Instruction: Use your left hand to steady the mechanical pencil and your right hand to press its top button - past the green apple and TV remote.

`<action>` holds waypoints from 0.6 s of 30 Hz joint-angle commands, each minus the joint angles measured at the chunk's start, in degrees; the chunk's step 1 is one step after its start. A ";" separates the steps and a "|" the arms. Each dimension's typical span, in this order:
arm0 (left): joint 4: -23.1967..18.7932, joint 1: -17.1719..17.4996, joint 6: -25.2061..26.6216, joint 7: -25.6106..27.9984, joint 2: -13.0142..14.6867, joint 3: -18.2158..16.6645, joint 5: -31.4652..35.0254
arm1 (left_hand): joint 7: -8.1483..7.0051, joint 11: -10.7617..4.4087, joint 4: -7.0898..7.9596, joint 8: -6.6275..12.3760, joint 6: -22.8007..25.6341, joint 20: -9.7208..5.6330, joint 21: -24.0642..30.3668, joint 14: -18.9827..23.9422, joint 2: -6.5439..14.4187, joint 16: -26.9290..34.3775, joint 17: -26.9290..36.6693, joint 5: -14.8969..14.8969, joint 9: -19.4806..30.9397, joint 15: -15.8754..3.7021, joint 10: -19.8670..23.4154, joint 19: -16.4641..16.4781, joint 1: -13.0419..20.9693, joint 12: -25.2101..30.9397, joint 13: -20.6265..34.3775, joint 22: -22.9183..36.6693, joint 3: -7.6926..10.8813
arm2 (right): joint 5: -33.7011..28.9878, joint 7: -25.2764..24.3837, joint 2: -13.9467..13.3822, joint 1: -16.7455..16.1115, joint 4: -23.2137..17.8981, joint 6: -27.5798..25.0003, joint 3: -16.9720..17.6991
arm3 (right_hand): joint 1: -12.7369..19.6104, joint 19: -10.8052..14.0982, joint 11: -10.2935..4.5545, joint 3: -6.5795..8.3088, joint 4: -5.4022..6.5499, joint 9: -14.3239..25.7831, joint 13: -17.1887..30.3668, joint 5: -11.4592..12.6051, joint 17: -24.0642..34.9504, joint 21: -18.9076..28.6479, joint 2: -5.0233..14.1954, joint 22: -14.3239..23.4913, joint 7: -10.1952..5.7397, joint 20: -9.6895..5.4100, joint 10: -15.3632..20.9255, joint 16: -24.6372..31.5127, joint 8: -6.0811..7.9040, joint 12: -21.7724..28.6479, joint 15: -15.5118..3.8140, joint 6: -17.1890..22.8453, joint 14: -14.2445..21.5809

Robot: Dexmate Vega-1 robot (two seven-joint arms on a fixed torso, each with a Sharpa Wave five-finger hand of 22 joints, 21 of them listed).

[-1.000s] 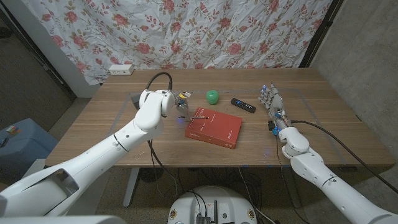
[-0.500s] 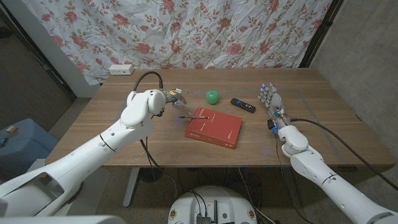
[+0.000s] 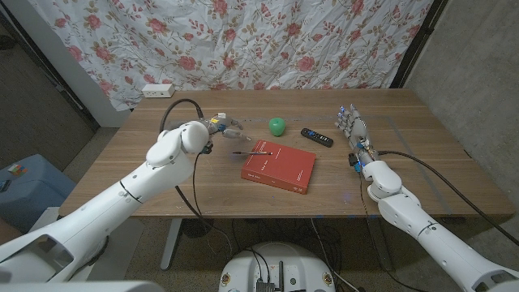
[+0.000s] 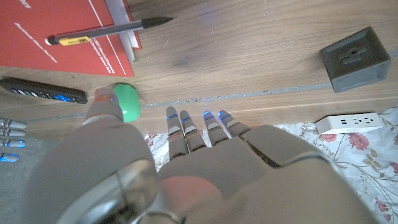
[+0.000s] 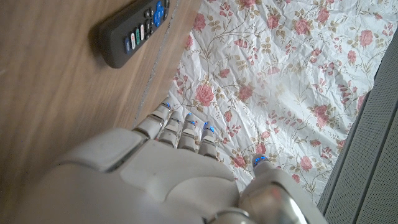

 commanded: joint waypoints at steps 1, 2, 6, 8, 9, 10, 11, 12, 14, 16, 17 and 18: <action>2.98 2.32 -4.54 15.49 0.31 -2.18 -13.50 | 0.39 0.14 -0.17 0.32 0.03 -0.59 0.28 0.78 0.95 0.23 0.11 0.02 0.17 -2.02 -0.26 0.84 -0.12 0.37 -0.01 0.06 0.65 | 1.23 1.96 0.75 1.59 2.11 0.73 -0.22 | 0.04 0.24 0.05 -0.15 -0.03 0.04 0.07 0.61 0.12 0.34 0.50 0.07 0.20 -0.40 0.74 0.25 0.43 0.39 -0.61 0.74 0.33; 3.43 2.60 -5.43 16.83 0.29 -2.35 -14.36 | 0.36 0.08 -0.18 0.32 0.03 -0.61 0.31 0.83 1.01 0.24 0.11 0.01 0.17 -2.09 -0.29 0.93 -0.14 0.38 -0.01 0.06 0.68 | 1.10 1.89 0.78 1.67 2.25 0.75 -0.28 | 0.03 0.31 0.07 -0.16 -0.01 0.04 0.07 0.62 0.12 0.36 0.53 0.07 0.23 -0.43 0.87 0.26 0.48 0.43 -0.65 0.87 0.36; 5.43 3.59 -8.83 21.02 -0.21 -3.57 -18.87 | 0.59 0.29 -0.19 0.27 -0.17 -1.08 0.58 1.37 1.29 0.34 0.07 -0.04 0.16 -2.04 -0.19 1.97 -0.49 0.54 -0.01 0.07 0.76 | 1.76 1.79 1.48 1.74 2.86 1.26 -0.09 | 0.01 0.38 0.10 -0.20 0.05 0.04 0.07 0.65 0.11 0.36 0.60 0.07 0.31 -0.50 0.90 0.31 0.52 0.41 -0.59 1.01 0.50; 6.08 3.38 -9.75 22.04 0.30 -3.19 -19.89 | 0.70 0.32 -0.19 0.25 -0.24 -1.10 0.63 1.43 1.43 0.33 0.06 -0.03 0.16 -2.04 -0.23 2.18 -0.56 0.54 -0.01 0.07 0.82 | 2.16 1.89 1.91 1.82 3.31 1.69 0.01 | 0.00 0.41 0.10 -0.23 0.08 0.05 0.07 0.66 0.10 0.36 0.62 0.07 0.42 -0.46 0.89 0.30 0.53 0.39 -0.61 1.07 0.49; 6.36 3.30 -9.91 22.56 0.38 -3.05 -20.42 | 0.78 0.41 -0.19 0.23 -0.30 -1.19 0.64 1.51 1.55 0.34 0.06 -0.02 0.16 -2.05 -0.26 2.28 -0.60 0.55 -0.01 0.07 0.86 | 2.12 1.82 1.97 1.86 3.41 1.75 0.00 | -0.01 0.43 0.08 -0.24 0.09 0.05 0.07 0.67 0.10 0.36 0.63 0.07 0.49 -0.44 0.92 0.32 0.54 0.39 -0.53 1.12 0.55; 6.87 3.40 -10.91 23.42 0.50 -3.00 -20.93 | 0.94 1.04 -0.17 0.21 -0.40 -1.20 0.60 1.62 1.82 0.32 0.06 -0.01 0.17 -1.99 -0.35 2.37 -0.74 0.56 0.00 0.07 0.97 | 2.14 1.73 2.13 1.94 3.56 1.77 -0.02 | -0.02 0.43 0.14 -0.25 0.10 0.05 0.07 0.67 0.10 0.36 0.63 0.07 0.51 -0.57 0.93 0.30 0.55 0.39 -0.59 1.14 0.50; 7.26 3.60 -11.35 24.54 0.28 -3.08 -21.47 | 1.06 1.74 -0.06 0.20 -0.47 -1.17 0.55 1.65 2.16 0.29 0.09 0.00 0.18 -1.93 -0.37 2.42 -1.00 0.60 0.01 0.08 1.07 | 2.15 1.61 2.28 2.00 3.69 1.81 -0.03 | -0.02 0.48 0.11 -0.27 0.11 0.05 0.07 0.68 0.10 0.37 0.63 0.07 0.55 -0.57 0.96 0.30 0.56 0.39 -0.60 1.17 0.49; 7.80 3.80 -12.43 25.53 0.26 -3.12 -21.99 | 1.30 2.22 0.06 0.20 -0.51 -1.27 0.56 1.68 2.43 0.28 0.12 0.01 0.18 -1.87 -0.39 2.58 -1.29 0.63 0.01 0.08 1.13 | 2.22 1.56 2.42 2.08 3.79 1.80 -0.04 | -0.04 0.51 0.11 -0.30 0.13 0.05 0.07 0.69 0.10 0.37 0.64 0.07 0.76 -0.58 1.04 0.31 0.62 0.41 -0.57 1.35 0.54; 8.67 4.04 -13.52 27.21 0.06 -3.11 -22.93 | 1.57 2.28 0.22 0.20 -0.56 -1.39 0.59 1.75 2.80 0.29 0.15 0.03 0.18 -1.81 -0.40 2.82 -1.59 0.66 0.02 0.09 1.22 | 2.14 1.38 2.66 2.29 4.00 1.82 -0.12 | -0.07 0.62 0.16 -0.36 0.18 0.06 0.07 0.70 0.09 0.39 0.65 0.07 0.92 -0.66 1.35 0.34 0.67 0.50 -0.62 1.55 0.62; 9.70 4.32 -15.17 28.74 -0.14 -3.19 -23.99 | 1.67 2.57 0.51 0.17 -0.67 -1.39 0.60 1.79 3.46 0.30 0.22 0.08 0.19 -1.76 -0.30 3.02 -2.05 0.74 0.02 0.09 1.39 | 1.91 1.20 2.89 2.59 4.27 1.86 -0.26 | -0.08 0.67 0.13 -0.39 0.20 0.06 0.07 0.71 0.08 0.39 0.66 0.07 0.98 -0.68 1.41 0.38 0.75 0.51 -0.65 1.79 0.75; 10.10 4.36 -15.65 29.26 -0.20 -3.17 -24.48 | 1.73 2.57 0.57 0.17 -0.68 -1.41 0.60 1.86 3.59 0.32 0.23 0.09 0.19 -1.75 -0.19 3.06 -2.14 0.79 0.02 0.09 1.42 | 1.60 0.81 3.04 2.70 4.31 1.90 -0.33 | -0.09 0.68 0.11 -0.41 0.21 0.07 0.07 0.72 0.08 0.39 0.66 0.07 1.04 -0.71 1.45 0.37 0.75 0.51 -0.75 1.84 0.71; 10.53 4.46 -16.14 30.04 -0.40 -3.15 -24.88 | 1.75 2.54 0.63 0.16 -0.72 -1.39 0.59 1.92 3.73 0.34 0.24 0.10 0.19 -1.78 -0.19 3.09 -2.26 0.80 0.02 0.09 1.46 | 1.45 0.64 3.09 2.83 4.29 1.75 -0.41 | -0.09 0.72 0.12 -0.42 0.22 0.07 0.07 0.73 0.08 0.40 0.66 0.07 1.07 -0.68 1.49 0.40 0.74 0.52 -0.70 1.83 0.80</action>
